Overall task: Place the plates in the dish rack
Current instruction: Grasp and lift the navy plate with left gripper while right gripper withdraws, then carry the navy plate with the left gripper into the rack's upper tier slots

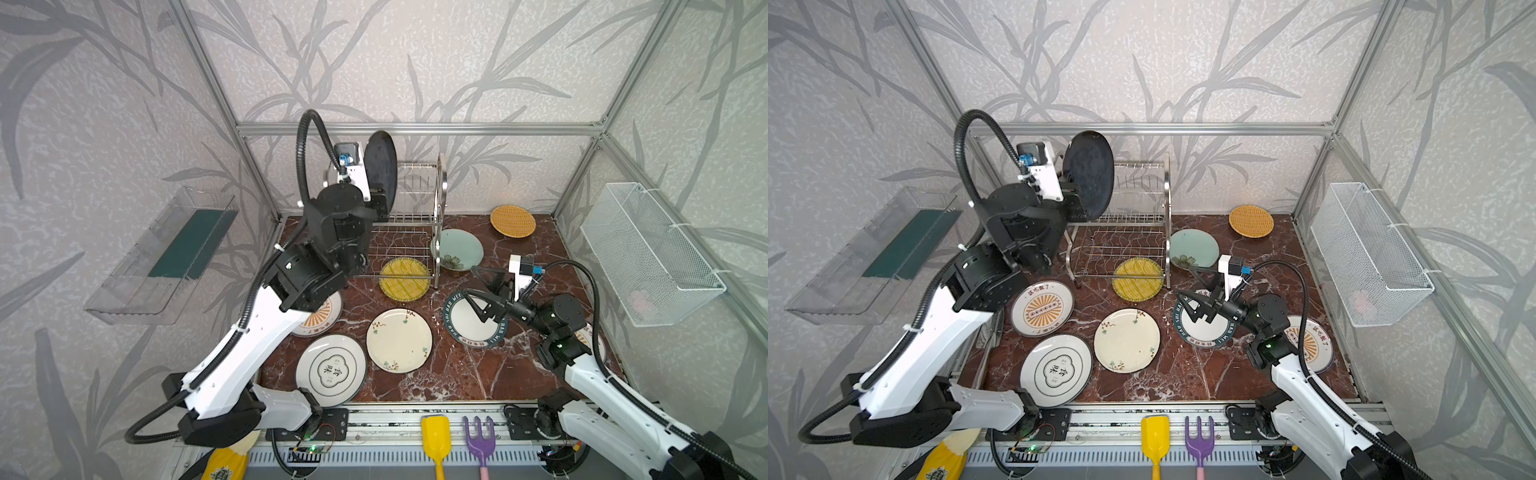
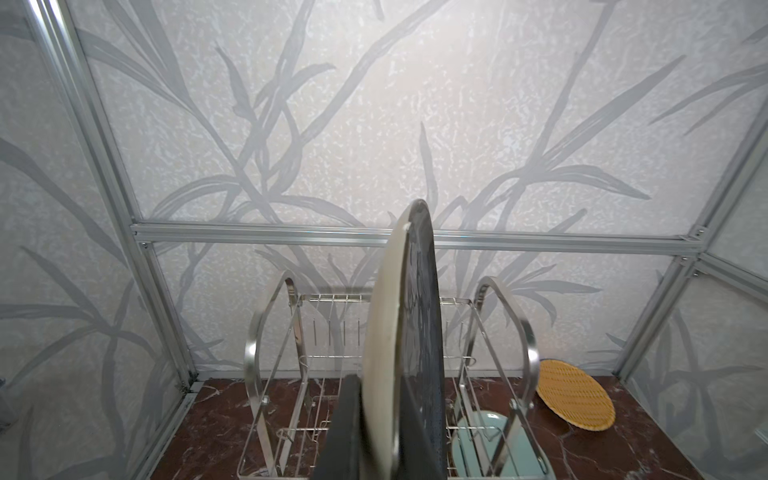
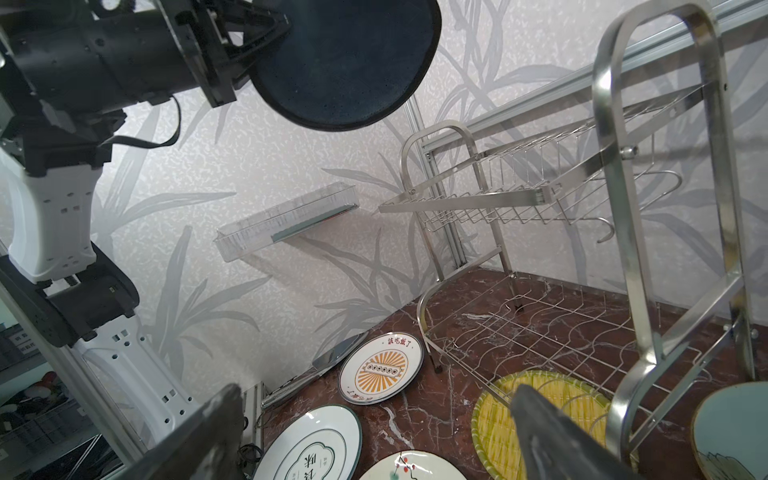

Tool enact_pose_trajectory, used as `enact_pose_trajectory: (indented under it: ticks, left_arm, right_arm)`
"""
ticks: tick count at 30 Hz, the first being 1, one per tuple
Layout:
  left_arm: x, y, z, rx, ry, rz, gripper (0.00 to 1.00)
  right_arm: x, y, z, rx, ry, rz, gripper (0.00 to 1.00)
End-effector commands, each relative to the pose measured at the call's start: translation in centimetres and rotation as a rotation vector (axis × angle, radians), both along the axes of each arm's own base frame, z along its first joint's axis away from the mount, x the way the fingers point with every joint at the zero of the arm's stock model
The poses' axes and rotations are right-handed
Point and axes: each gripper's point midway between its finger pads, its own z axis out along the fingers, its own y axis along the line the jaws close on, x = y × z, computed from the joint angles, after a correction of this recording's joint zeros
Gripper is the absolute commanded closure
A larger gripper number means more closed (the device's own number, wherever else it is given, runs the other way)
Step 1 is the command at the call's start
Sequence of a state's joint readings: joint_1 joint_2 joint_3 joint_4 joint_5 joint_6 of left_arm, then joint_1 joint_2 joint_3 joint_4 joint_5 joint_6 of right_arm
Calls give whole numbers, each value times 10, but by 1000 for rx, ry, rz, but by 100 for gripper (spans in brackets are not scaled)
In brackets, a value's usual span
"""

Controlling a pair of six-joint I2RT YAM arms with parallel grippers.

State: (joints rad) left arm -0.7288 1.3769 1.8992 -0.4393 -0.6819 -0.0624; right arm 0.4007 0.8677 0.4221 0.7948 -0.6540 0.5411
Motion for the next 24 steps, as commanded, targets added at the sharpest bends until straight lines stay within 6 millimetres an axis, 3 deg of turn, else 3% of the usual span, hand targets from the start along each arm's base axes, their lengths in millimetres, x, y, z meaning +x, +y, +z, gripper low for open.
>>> enact_pose_trajectory:
  ticks: [1,9,16,24]
  left_arm:
    - [11,32,29,-46,-57,34,100]
    - [71,70,13,-50,-20,47,100]
    - [99,87,3,-54,1,25,100]
    - [126,90,-19,26,34,24,100]
  right_arm:
    - [-1,1,5,17,-46,7,1]
    - [4,8,-7,3,-21,15,1]
    - [8,16,-17,-16,-2,32,1]
    - [11,21,-24,-37,8,31,1]
